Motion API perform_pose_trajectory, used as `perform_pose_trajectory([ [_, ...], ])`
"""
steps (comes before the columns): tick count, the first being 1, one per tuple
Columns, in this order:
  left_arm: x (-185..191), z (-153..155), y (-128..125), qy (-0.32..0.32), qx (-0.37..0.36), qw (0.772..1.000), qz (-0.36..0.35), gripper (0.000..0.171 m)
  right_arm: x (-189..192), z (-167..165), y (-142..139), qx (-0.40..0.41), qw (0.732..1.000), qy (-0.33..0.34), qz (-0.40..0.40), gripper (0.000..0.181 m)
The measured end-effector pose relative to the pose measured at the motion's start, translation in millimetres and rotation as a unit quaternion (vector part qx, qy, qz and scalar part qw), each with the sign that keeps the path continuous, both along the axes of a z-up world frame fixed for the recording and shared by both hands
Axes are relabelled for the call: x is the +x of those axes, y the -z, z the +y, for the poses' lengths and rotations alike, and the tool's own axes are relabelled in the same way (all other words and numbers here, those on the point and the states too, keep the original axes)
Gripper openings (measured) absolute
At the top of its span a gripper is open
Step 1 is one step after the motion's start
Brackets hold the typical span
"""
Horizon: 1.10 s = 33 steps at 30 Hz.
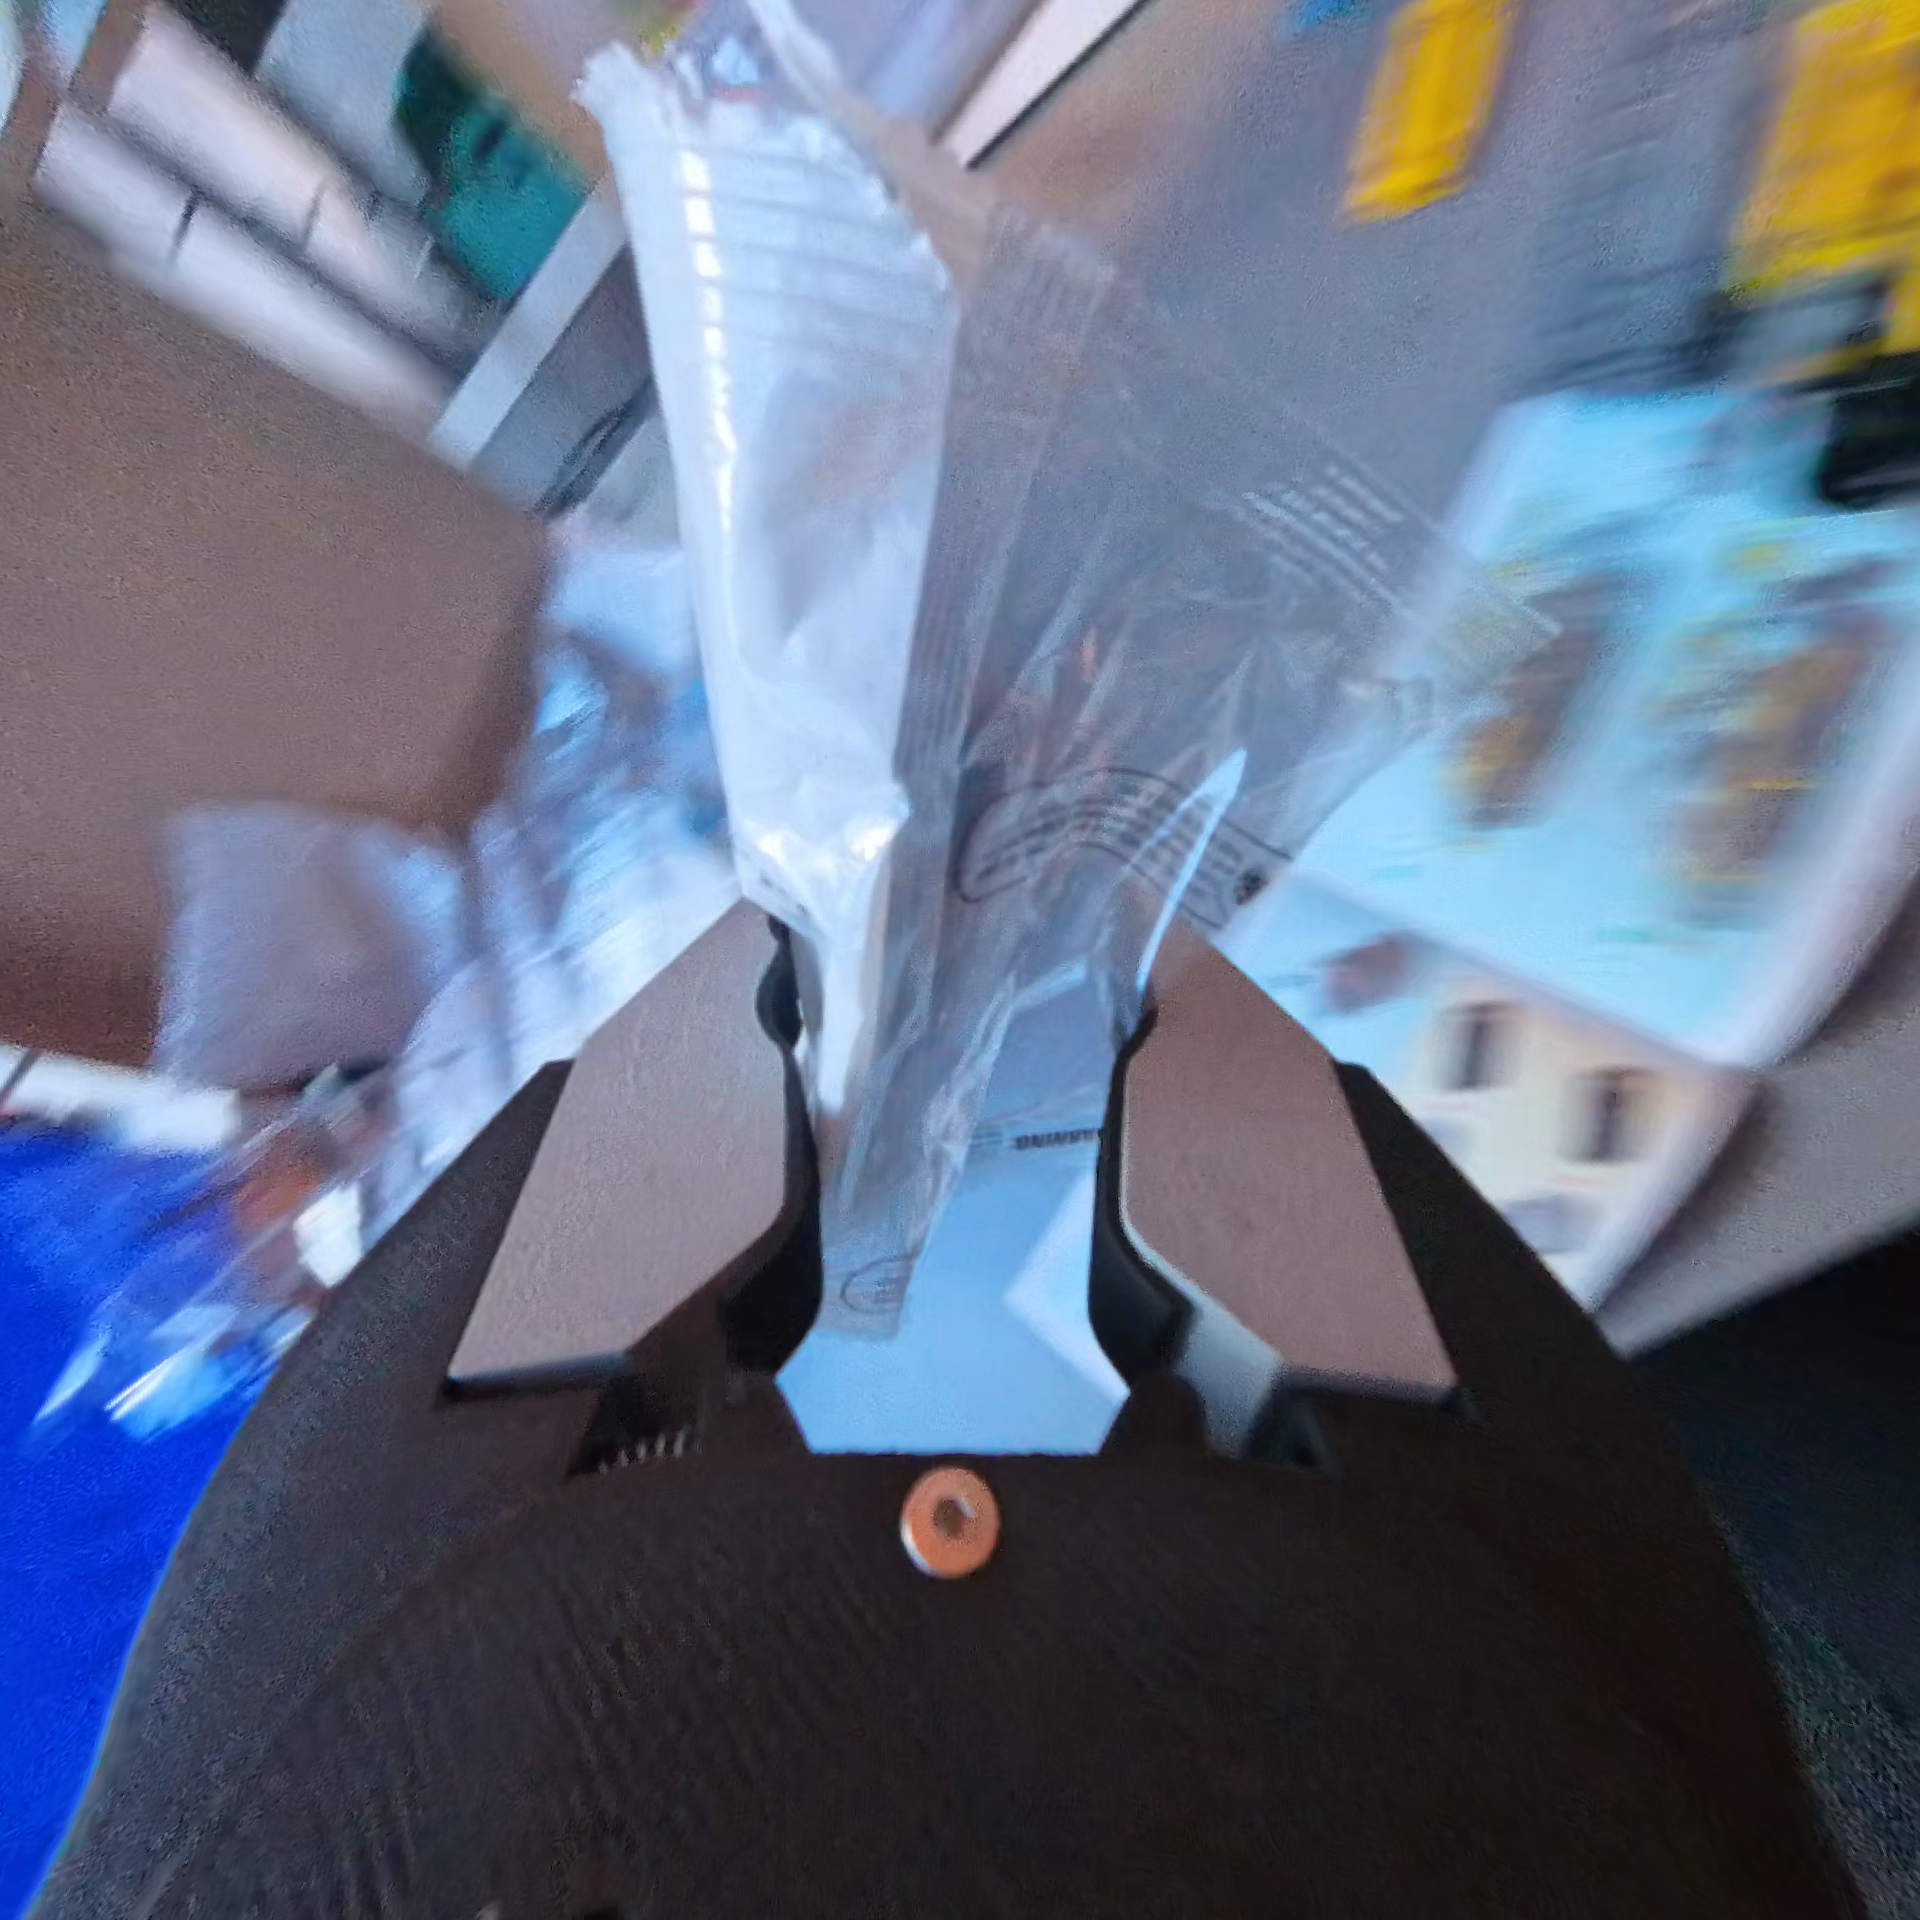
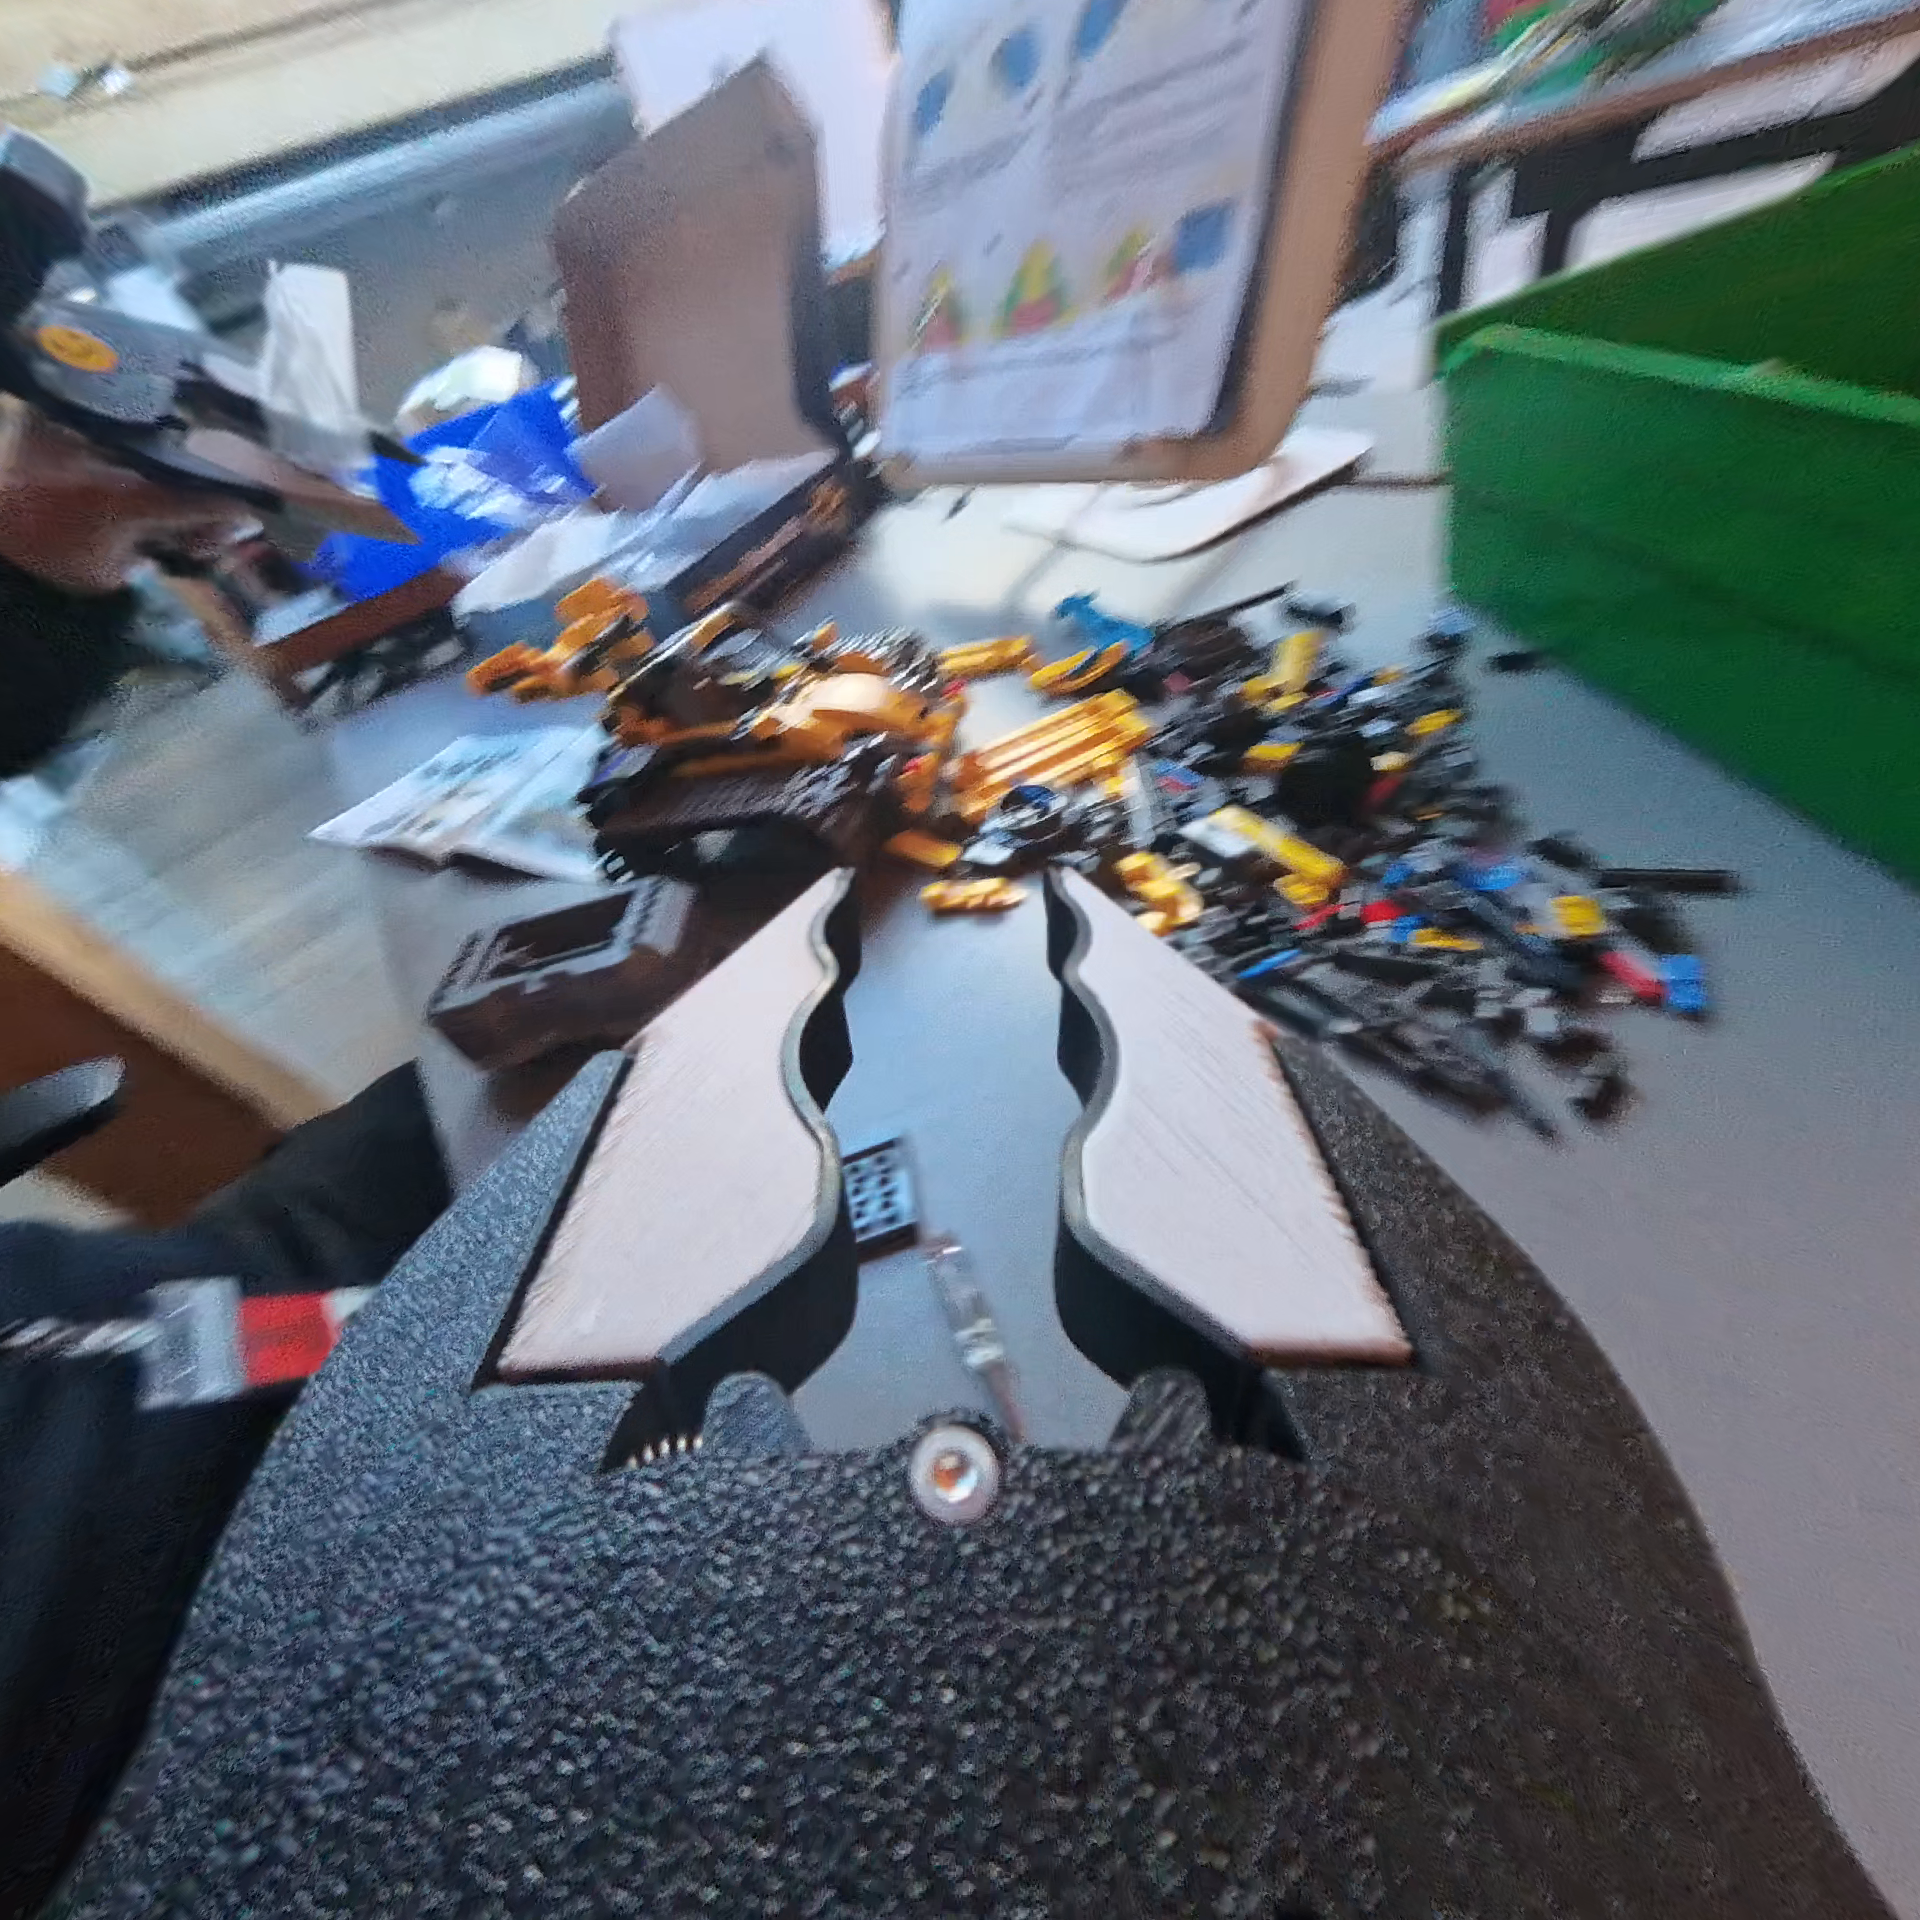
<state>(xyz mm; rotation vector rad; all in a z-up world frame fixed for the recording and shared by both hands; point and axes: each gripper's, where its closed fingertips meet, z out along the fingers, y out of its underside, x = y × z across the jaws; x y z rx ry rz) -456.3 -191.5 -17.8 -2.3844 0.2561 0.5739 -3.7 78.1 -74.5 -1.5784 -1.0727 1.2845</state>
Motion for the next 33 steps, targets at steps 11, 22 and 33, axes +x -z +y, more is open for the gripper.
perform_pose_trajectory([
  [11,-217.8,1.4,24.2,-0.291,-0.113,0.931,-0.189,0.111,11.8,29.9,3.9,0.074,0.993,0.094,-0.006,0.03],
  [22,-249.3,-24.7,4.4,-0.336,-0.152,0.93,-0.014,0.111,5.3,22.9,9.5,0.092,0.992,0.077,-0.03,0.03],
  [33,-133.1,57.4,-18.4,-0.161,0.053,0.79,-0.589,0.126,-2.5,18.6,19.1,0.121,0.987,0.073,-0.072,0.03],
])
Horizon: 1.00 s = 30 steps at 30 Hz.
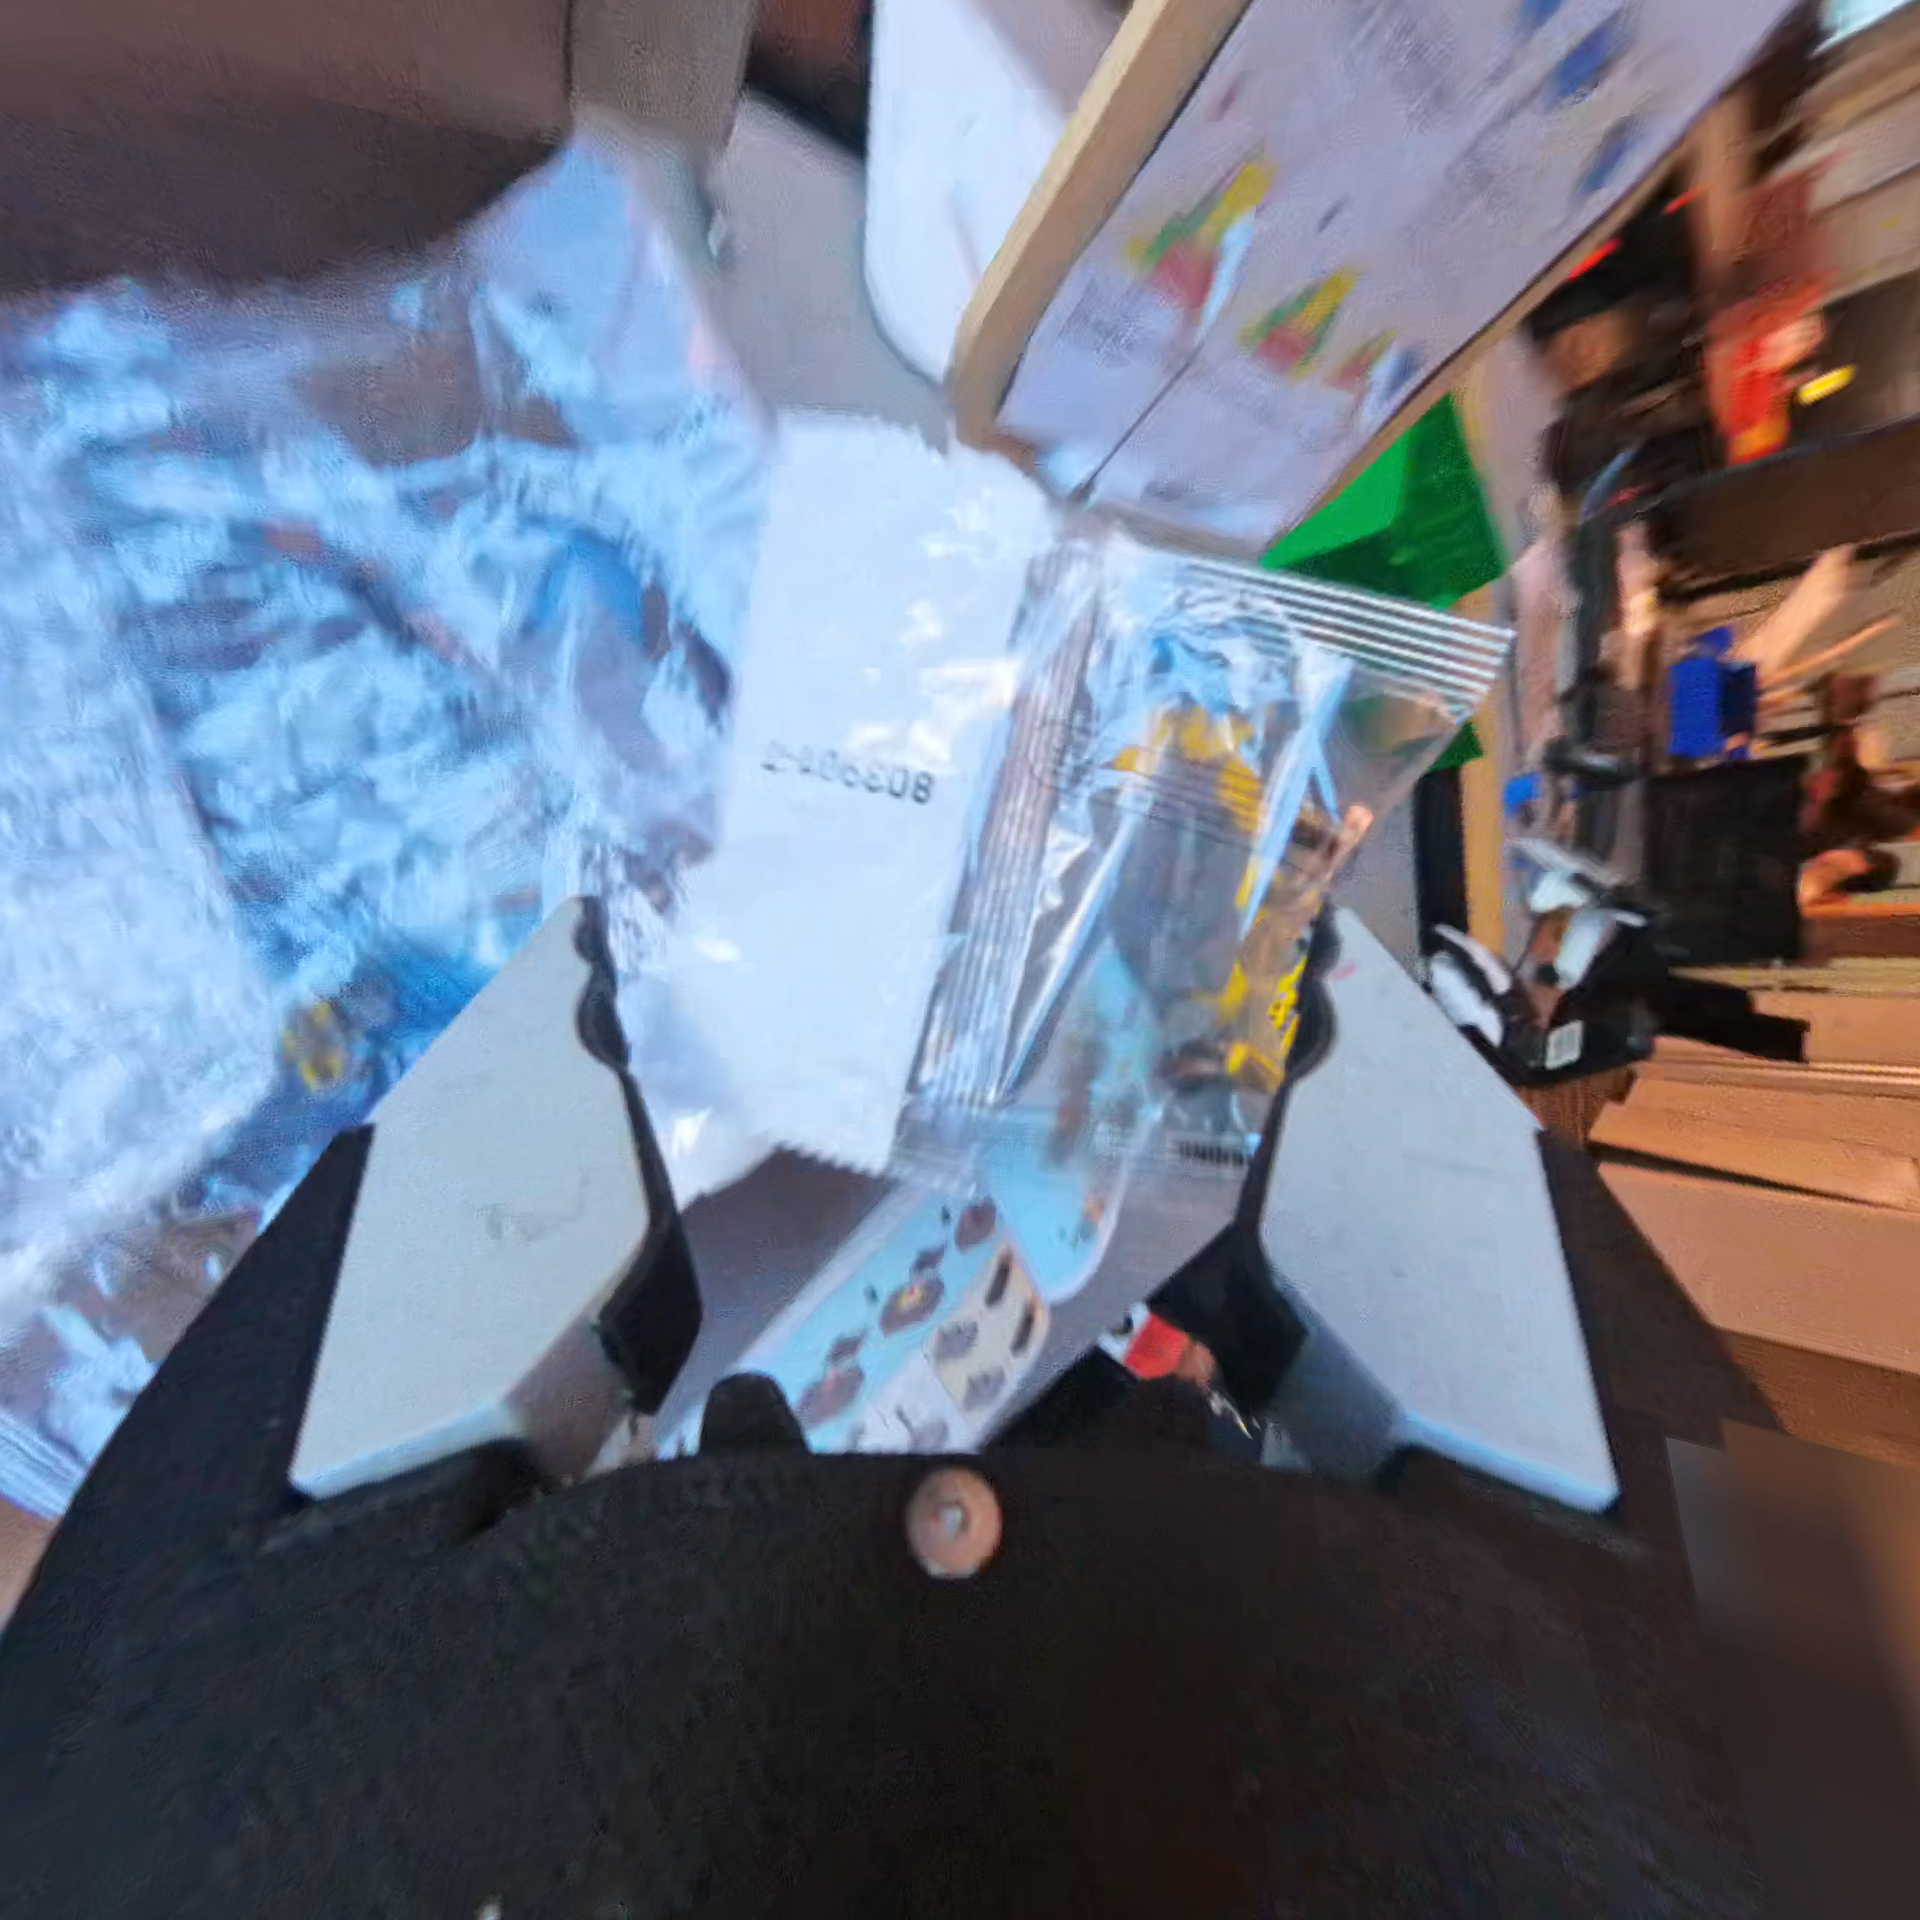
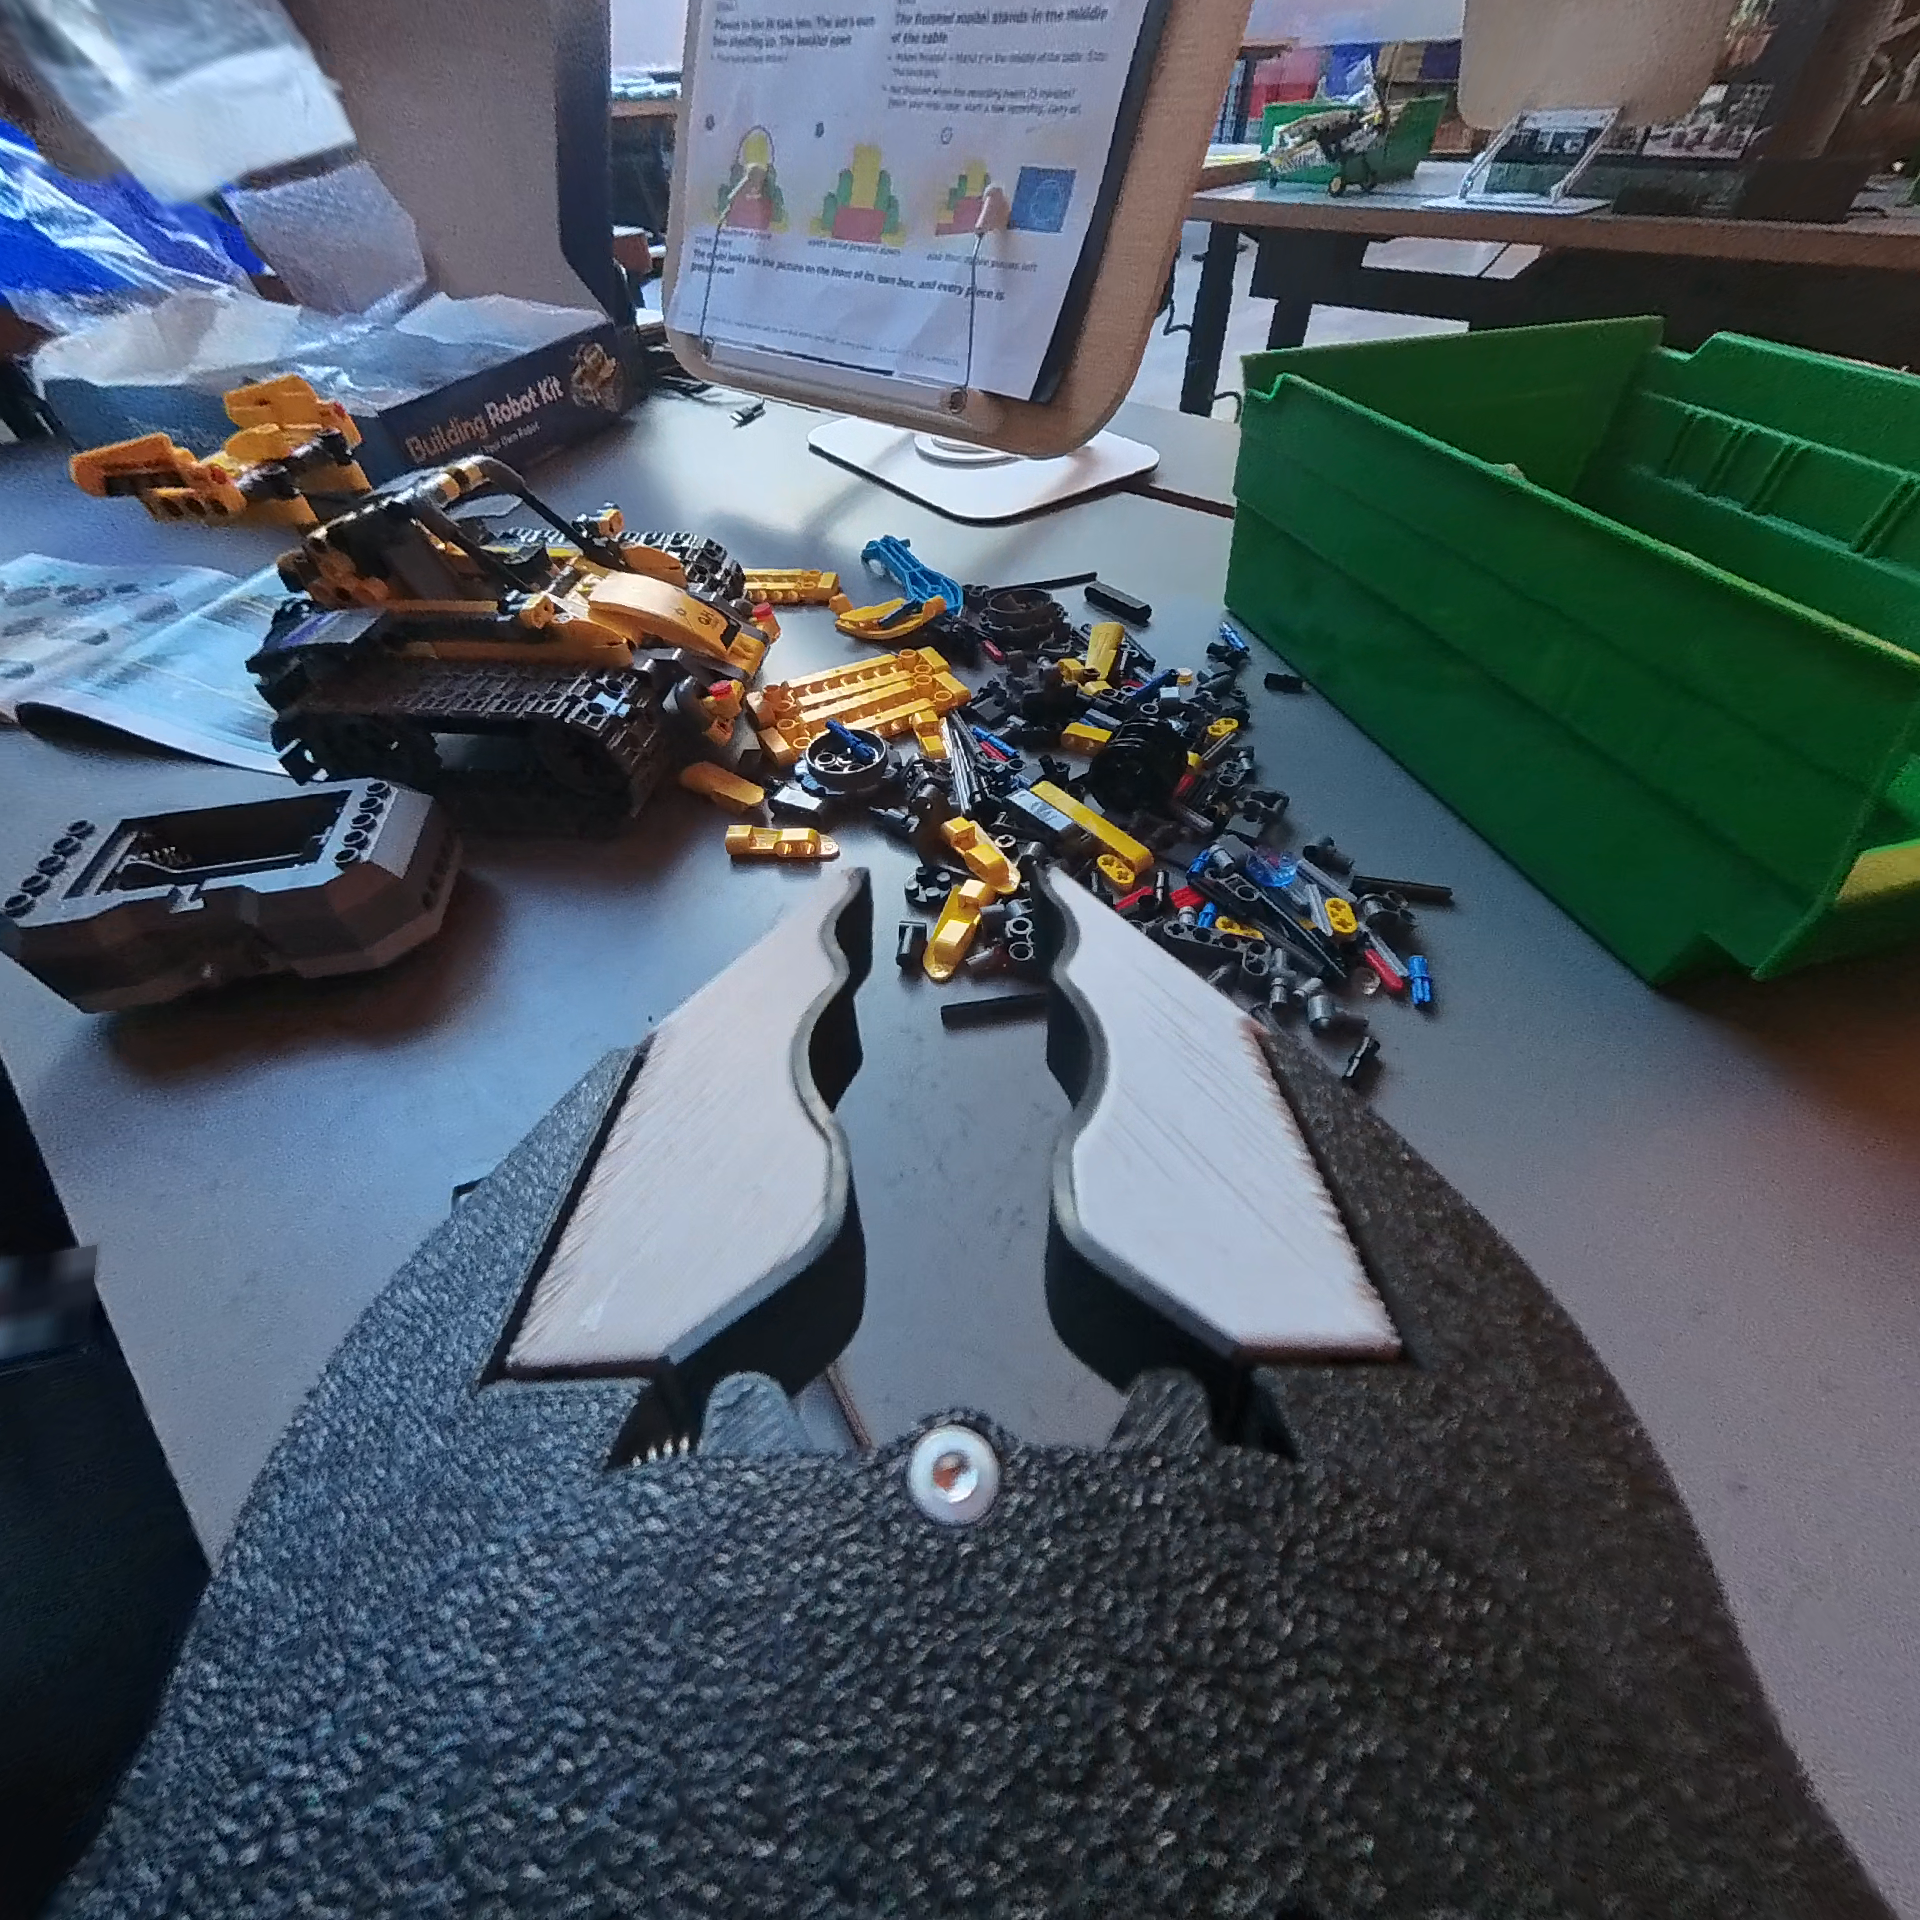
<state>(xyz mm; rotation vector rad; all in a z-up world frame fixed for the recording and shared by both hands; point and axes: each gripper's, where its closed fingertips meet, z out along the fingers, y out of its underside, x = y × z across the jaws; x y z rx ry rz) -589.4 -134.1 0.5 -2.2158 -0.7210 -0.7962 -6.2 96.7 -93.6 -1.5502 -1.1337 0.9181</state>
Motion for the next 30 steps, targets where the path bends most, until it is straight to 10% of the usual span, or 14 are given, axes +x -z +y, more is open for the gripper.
perform_pose_trajectory([
  [2,-35.5,-17.4,19.5,-0.016,-0.06,0.988,0.142,0.09,-0.8,0.3,1.4,-0.001,1.0,0.0,-0.004,0.03],
  [4,-76.9,-53.3,42.8,0.007,-0.198,0.914,0.355,0.093,-0.9,0.3,1.4,-0.001,1.0,0.0,-0.005,0.031],
  [6,-77.3,-52.6,44.9,-0.033,-0.186,0.929,0.319,0.116,-0.7,0.6,1.1,-0.001,1.0,0.001,-0.004,0.03],
  [8,-70.3,-32.1,21.5,-0.1,-0.068,0.975,0.185,0.075,-1.0,1.2,1.8,-0.004,1.0,0.002,-0.005,0.031],
  [11,-58.6,-18.8,-27.4,-0.103,0.073,0.968,0.219,0.021,-1.1,1.3,2.0,-0.002,1.0,0.003,-0.006,0.031],
  [18,178.6,-28.3,-44.5,0.177,0.175,0.922,0.295,0.03,2.4,0.8,-4.4,-0.014,1.0,-0.003,0.02,0.035],
  [23,358.7,-63.7,37.0,0.327,0.199,0.882,0.274,0.023,-2.9,-8.8,-1.7,-0.009,1.0,-0.029,0.008,0.042],
  [30,466.2,-44.3,126.1,0.386,0.145,0.874,0.257,0.062,-11.4,-77.5,22.3,-0.098,0.97,-0.194,-0.11,0.066],
])
